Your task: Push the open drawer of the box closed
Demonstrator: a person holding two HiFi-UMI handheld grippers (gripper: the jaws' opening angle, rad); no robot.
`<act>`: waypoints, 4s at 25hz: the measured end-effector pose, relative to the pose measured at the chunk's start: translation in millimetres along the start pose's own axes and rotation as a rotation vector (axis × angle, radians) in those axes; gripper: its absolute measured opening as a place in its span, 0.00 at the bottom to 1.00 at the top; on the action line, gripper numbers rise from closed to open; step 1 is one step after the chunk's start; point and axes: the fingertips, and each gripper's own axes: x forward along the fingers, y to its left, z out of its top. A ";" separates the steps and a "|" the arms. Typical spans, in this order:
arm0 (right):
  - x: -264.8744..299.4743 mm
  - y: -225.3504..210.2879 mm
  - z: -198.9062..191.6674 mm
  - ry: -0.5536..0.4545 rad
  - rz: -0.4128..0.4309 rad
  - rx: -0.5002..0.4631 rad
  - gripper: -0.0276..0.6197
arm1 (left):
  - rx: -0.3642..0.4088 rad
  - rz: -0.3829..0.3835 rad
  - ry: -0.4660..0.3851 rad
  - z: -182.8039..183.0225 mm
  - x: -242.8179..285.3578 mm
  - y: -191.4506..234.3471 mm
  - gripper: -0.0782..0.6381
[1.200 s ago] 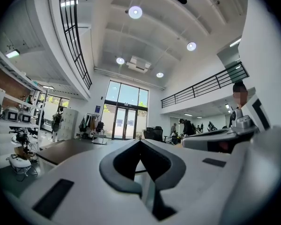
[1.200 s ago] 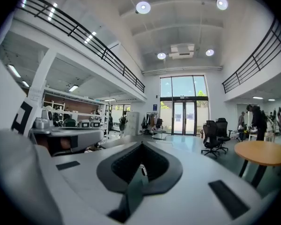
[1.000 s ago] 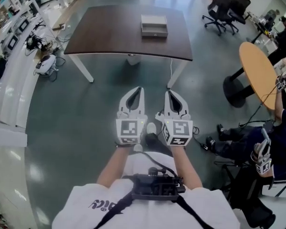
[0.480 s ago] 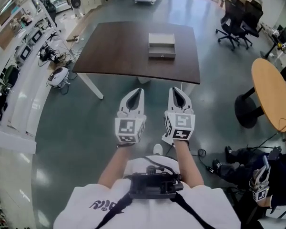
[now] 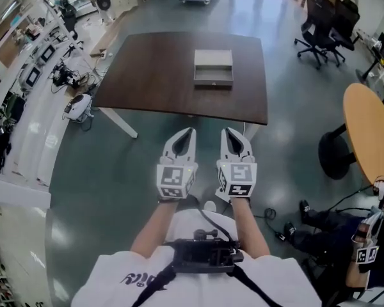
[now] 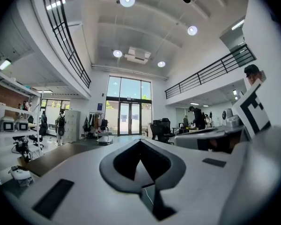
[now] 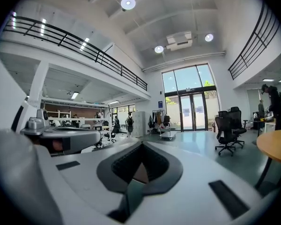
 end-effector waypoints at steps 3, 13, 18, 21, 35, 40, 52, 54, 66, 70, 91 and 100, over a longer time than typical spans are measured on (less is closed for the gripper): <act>18.2 -14.1 -9.2 0.025 -0.014 -0.001 0.05 | 0.044 -0.033 0.030 -5.1 25.8 -0.3 0.12; 119.2 -80.2 -14.6 0.084 -0.151 -0.068 0.05 | 0.011 -0.144 0.042 -17.9 150.4 35.2 0.12; 184.7 -131.9 3.8 0.087 -0.179 -0.066 0.05 | -0.022 -0.117 0.013 2.4 232.3 97.3 0.12; 221.6 -147.2 15.3 0.069 -0.209 -0.055 0.05 | -0.033 -0.112 0.005 7.2 274.6 135.8 0.12; 312.6 -144.9 -57.3 0.211 -0.239 0.115 0.05 | -0.049 -0.319 0.083 -40.9 359.1 181.6 0.12; 312.7 -158.9 -95.3 0.301 -0.245 0.092 0.05 | -0.049 -0.361 0.126 -62.1 379.7 166.5 0.12; 297.2 -195.4 -188.3 0.471 -0.200 0.187 0.05 | -0.035 -0.372 0.231 -119.0 418.3 150.5 0.12; 298.3 -199.0 -201.0 0.505 -0.209 0.192 0.05 | -0.034 -0.372 0.249 -126.4 422.6 149.0 0.12; 331.6 -186.4 -262.7 0.569 -0.116 0.433 0.24 | -0.054 -0.347 0.320 -154.8 446.5 156.3 0.12; 345.5 -182.4 -277.0 0.520 -0.057 0.636 0.31 | -0.072 -0.335 0.333 -159.4 449.5 153.4 0.12; 449.2 -179.9 -309.7 0.508 0.017 0.955 0.31 | -0.135 -0.253 0.360 -174.3 468.5 184.5 0.12; 455.3 -182.4 -316.9 0.574 -0.033 0.950 0.19 | -0.150 -0.215 0.363 -174.9 465.7 194.4 0.12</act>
